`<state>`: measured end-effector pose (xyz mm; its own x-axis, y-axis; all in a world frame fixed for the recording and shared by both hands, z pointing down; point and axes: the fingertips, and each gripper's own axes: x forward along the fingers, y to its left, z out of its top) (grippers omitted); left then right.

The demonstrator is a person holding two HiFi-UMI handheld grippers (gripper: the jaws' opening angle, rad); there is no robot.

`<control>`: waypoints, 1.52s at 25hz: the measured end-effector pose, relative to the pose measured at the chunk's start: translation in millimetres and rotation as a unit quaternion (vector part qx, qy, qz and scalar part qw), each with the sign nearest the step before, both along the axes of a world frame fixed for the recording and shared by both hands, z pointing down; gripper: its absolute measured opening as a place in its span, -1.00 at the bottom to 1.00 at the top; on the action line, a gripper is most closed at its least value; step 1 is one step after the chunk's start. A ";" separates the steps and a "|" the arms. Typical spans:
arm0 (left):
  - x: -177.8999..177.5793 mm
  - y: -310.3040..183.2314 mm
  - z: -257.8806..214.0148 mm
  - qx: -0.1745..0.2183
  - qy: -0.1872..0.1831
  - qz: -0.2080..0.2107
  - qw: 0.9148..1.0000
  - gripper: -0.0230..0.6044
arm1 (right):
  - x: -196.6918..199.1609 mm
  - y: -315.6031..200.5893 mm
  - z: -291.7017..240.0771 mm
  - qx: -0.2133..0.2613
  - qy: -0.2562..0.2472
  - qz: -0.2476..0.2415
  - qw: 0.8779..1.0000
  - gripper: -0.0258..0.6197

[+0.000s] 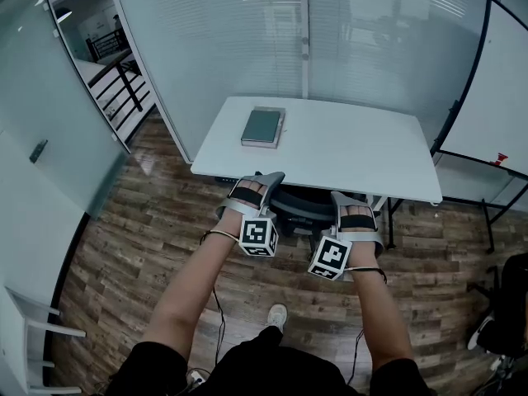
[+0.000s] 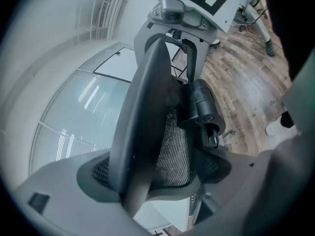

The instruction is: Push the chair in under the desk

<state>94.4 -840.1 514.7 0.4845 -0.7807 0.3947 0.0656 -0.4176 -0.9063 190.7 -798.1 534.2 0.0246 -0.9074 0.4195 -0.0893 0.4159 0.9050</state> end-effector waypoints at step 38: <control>-19.4 41.9 -44.5 -0.147 0.252 -0.036 0.956 0.49 | -25.3 49.4 -58.1 -0.035 -0.264 -0.071 0.961 0.49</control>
<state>75.0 -798.2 470.2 0.6197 -0.7103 0.3338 -0.3864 -0.6463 -0.6580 165.4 -748.7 476.1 -0.3302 -0.8555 0.3989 -0.4673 0.5153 0.7184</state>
